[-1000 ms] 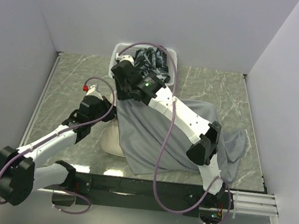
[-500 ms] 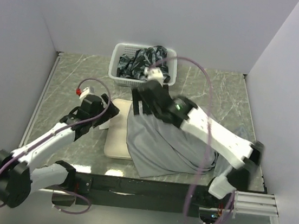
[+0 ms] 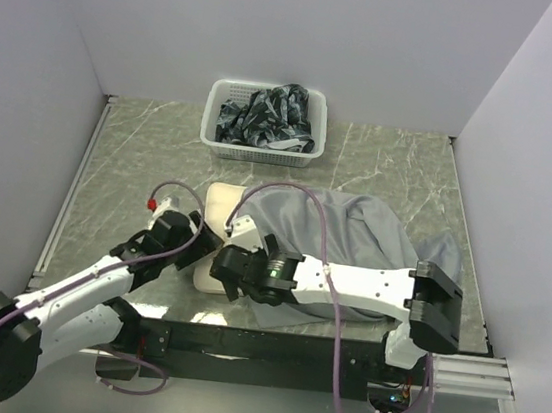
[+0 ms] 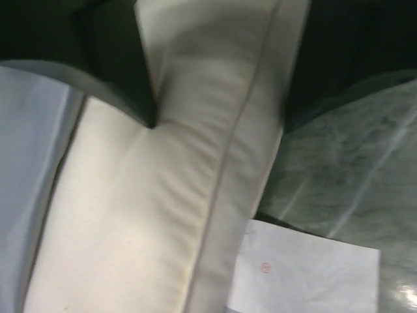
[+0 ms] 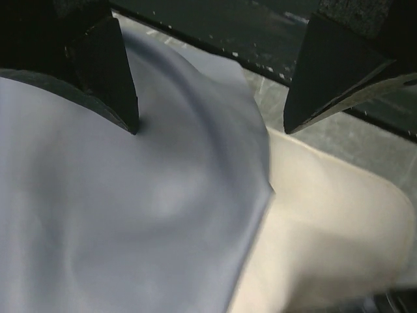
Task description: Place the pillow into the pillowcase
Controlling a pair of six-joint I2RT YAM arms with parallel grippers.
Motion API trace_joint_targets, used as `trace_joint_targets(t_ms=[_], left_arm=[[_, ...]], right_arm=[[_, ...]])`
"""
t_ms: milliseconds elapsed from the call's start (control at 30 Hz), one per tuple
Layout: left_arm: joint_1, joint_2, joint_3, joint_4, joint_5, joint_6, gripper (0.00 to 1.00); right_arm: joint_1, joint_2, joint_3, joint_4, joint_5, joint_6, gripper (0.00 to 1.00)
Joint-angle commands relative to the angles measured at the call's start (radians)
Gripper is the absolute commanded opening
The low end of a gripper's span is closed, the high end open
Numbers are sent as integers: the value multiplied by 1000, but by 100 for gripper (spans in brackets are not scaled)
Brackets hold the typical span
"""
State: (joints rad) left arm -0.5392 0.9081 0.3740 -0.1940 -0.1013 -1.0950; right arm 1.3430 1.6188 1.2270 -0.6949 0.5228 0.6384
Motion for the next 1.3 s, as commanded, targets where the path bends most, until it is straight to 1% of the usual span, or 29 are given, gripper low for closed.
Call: trace_joint_targets(t_ms=[0, 33, 67, 100, 133, 167, 200, 300, 333, 367, 400, 433, 467, 500, 533, 567, 600, 633, 700, 733, 767, 833, 900, 1000, 1033, 1100, 1133, 1167, 1267], left_arm=[[-47, 58, 3, 125, 34, -39, 67], [-48, 64, 3, 137, 35, -39, 47], [-51, 74, 5, 137, 38, -37, 34], [-51, 75, 9, 134, 37, -36, 24], [-53, 69, 9, 128, 37, -31, 10], [-53, 63, 9, 122, 34, -31, 5], [-53, 54, 11, 119, 32, -29, 1], [-53, 15, 16, 120, 46, -23, 1], [-53, 0, 19, 122, 49, -20, 1], [-53, -5, 31, 119, 54, -17, 1], [-53, -11, 42, 111, 58, -11, 1], [-54, -21, 54, 102, 57, -2, 1], [-56, -28, 78, 91, 57, 4, 1], [-57, -35, 92, 78, 55, 10, 1], [-64, -52, 103, 76, 55, 18, 1], [-68, -58, 127, 73, 57, 18, 1], [-74, -64, 144, 68, 42, 14, 1], [-96, -67, 161, 62, 28, 12, 1], [-132, -63, 224, 25, -27, -15, 1], [-175, -52, 242, 16, -79, -25, 1], [-195, -46, 276, 5, -110, -35, 1], [-255, -32, 301, -18, -185, -63, 1], [-283, -26, 336, -48, -228, -84, 1], [-303, -50, 378, -114, -297, -89, 1], [-303, -81, 390, -134, -316, -85, 1], [-303, -118, 442, -169, -371, -54, 1], [-301, -145, 466, -179, -388, -39, 1], [-303, -153, 529, -214, -443, -25, 1], [-303, -158, 687, -264, -509, 49, 1]], right_arm=[[-31, 50, 146, 28, 92, -3, 99], [-34, 68, 161, 17, 104, -3, 99], [-39, 91, 172, 15, 111, -3, 98], [-53, 102, 169, 17, 89, -6, 95], [-62, 111, 166, 11, 77, -6, 91], [-65, 127, 164, -17, 78, 3, 83], [-65, 127, 164, -34, 85, 7, 80], [-65, 73, 129, -26, 56, 7, 76], [-70, 58, 118, -9, 43, -14, 72], [-77, 46, 115, 11, 30, -28, 54], [-87, 52, 133, -1, 19, -39, 41], [-96, 62, 207, -29, 23, -57, 29], [-96, 78, 253, -69, 25, -75, 15], [-94, 84, 302, -81, 10, -94, 10], [-93, 82, 401, -84, -56, -133, 6], [-90, 84, 448, -62, -105, -155, 3], [-87, 87, 500, -54, -142, -176, 3], [-82, 117, 634, -60, -196, -206, 3], [-81, 179, 812, -144, -213, -218, 0], [-77, 243, 1000, -178, -221, -233, 0], [-77, 274, 1087, -236, -236, -241, 0], [-77, 332, 1275, -267, -256, -253, 0], [-85, 329, 1324, -275, -242, -255, 0], [-114, 233, 1232, -197, -253, -250, 0], [-123, 178, 1168, -174, -257, -247, 1], [-139, 142, 1138, -123, -273, -247, 0], [-152, 133, 1149, -117, -276, -249, 1], [-159, 139, 1172, -114, -280, -249, 1], [-163, 182, 1278, -100, -305, -244, 0]])
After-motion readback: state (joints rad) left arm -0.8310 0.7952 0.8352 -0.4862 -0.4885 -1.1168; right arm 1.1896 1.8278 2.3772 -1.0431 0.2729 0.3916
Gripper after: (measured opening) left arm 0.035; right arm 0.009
